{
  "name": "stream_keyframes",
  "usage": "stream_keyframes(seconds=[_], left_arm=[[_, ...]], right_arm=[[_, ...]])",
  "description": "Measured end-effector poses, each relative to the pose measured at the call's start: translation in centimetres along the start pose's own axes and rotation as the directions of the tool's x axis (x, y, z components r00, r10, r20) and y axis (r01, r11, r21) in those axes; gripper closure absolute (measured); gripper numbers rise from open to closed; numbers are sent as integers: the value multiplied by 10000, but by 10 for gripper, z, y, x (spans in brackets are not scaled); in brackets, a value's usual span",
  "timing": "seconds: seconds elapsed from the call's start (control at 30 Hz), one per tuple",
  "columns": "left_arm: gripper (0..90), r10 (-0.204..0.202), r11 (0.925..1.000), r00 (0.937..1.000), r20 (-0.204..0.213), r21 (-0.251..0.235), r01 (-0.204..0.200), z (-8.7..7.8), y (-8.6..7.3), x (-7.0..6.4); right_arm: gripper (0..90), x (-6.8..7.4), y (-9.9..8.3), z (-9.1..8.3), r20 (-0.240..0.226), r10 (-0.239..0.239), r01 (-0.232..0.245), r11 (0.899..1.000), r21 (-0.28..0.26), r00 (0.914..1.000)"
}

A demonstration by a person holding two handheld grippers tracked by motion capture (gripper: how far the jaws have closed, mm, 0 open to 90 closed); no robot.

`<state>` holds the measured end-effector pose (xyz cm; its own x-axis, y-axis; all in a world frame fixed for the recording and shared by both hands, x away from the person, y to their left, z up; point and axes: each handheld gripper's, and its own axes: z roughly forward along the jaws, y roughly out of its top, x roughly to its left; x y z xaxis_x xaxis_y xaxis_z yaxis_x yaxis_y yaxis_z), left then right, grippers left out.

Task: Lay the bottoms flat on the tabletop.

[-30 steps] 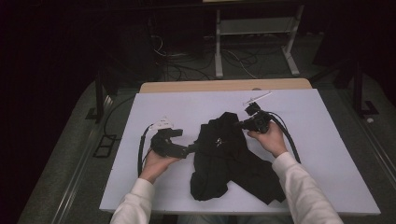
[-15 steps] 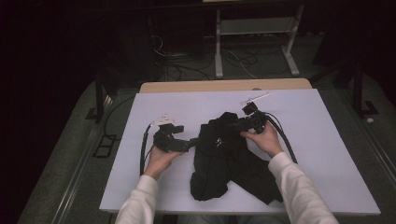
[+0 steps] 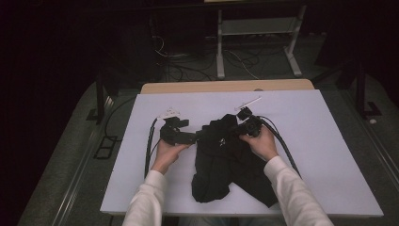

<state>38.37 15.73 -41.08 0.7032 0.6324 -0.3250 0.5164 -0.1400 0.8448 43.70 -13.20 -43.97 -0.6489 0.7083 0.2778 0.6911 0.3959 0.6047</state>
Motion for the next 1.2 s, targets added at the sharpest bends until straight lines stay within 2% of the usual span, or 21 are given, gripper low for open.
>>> stream_keyframes(seconds=[0.1,0.23,0.3,0.53,0.7,0.8,0.87,0.93,1.0,1.07,1.13,1.2], left_arm=[[0,6,10000,10000,-52,82,-6,3,0,0],[0,-53,9998,9999,-105,191,55,7,0,1],[0,-46,9997,9999,-125,246,49,8,0,1],[0,-180,9992,9995,-274,353,190,14,0,3],[0,-294,9976,9986,-437,608,321,19,-4,7],[0,-375,9957,9981,-492,824,415,24,-6,9],[0,-347,9939,9981,-511,1031,398,28,-8,9],[0,-377,9916,9978,-549,1214,441,32,-10,10],[0,-471,9882,9971,-590,1431,551,36,-12,10],[0,-540,9837,9967,-612,1680,636,40,-14,11],[0,-614,9783,9959,-671,1939,734,44,-17,11],[18,-666,9737,9949,-763,2126,815,47,-19,12]], right_arm=[[848,-6,0,-14,-127,256,-259,9994,-249,9996],[848,-17,-2,-37,-344,715,-742,9936,-851,9968],[850,-23,-3,-49,-293,837,-864,9904,-1079,9961],[852,-48,-10,-83,-158,1434,-1441,9753,-1673,9895],[852,-67,-22,-100,-51,2021,-1989,9585,-2041,9793],[852,-81,-32,-107,95,2509,-2430,9458,-2156,9680],[851,-90,-41,-111,226,2897,-2775,9342,-2244,9569],[851,-100,-50,-112,295,3281,-3134,9222,-2268,9442],[851,-109,-61,-113,406,3732,-3551,9067,-2276,9269],[851,-117,-71,-112,274,4093,-3927,8903,-2305,9120],[851,-122,-78,-111,317,4290,-4119,8833,-2238,9027],[851,-126,-85,-110,285,4391,-4224,8783,-2239,8980]])
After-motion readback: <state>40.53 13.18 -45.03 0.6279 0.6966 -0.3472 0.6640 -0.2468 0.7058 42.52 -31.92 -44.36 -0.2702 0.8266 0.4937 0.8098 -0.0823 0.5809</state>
